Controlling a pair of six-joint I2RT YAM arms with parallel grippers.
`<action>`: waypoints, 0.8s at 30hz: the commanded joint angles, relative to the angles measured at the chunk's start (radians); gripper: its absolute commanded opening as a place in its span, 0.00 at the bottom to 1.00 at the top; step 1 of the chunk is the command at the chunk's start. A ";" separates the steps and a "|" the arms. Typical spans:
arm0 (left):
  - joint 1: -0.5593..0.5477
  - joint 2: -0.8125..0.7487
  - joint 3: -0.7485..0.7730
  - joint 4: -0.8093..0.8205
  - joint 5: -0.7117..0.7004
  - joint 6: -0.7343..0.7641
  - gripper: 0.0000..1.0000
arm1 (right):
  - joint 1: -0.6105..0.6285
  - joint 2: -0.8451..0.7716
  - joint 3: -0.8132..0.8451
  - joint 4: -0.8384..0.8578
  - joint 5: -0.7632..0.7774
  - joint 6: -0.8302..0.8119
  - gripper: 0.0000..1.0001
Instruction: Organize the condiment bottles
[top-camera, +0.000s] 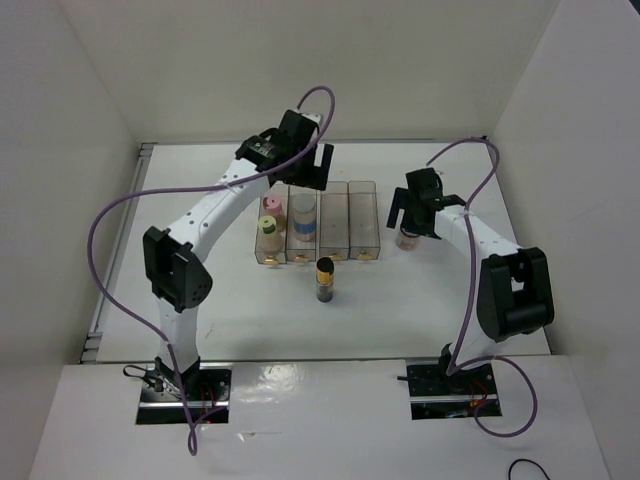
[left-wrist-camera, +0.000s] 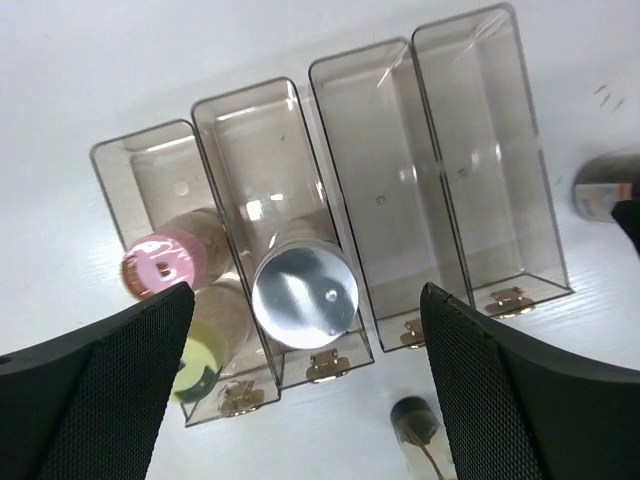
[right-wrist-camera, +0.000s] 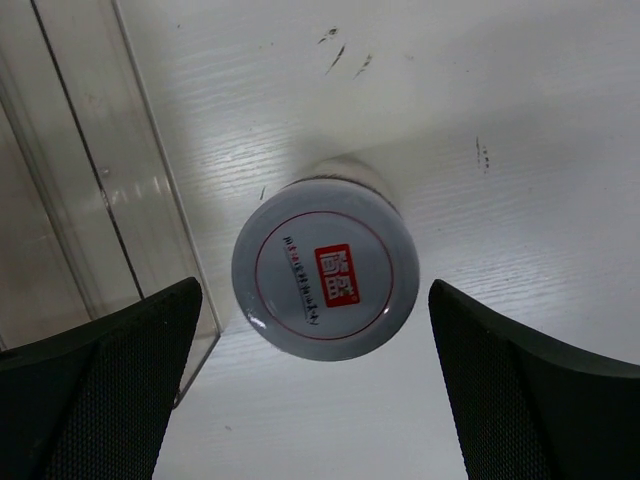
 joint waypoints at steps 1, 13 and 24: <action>-0.004 -0.117 0.065 -0.024 -0.030 -0.007 1.00 | -0.029 0.026 0.016 0.046 0.031 -0.010 0.98; 0.126 -0.339 -0.235 0.021 -0.035 -0.085 1.00 | -0.038 0.072 0.038 0.046 0.029 -0.019 0.86; 0.266 -0.456 -0.401 0.060 0.071 -0.094 1.00 | -0.038 0.083 0.056 0.037 0.038 -0.019 0.53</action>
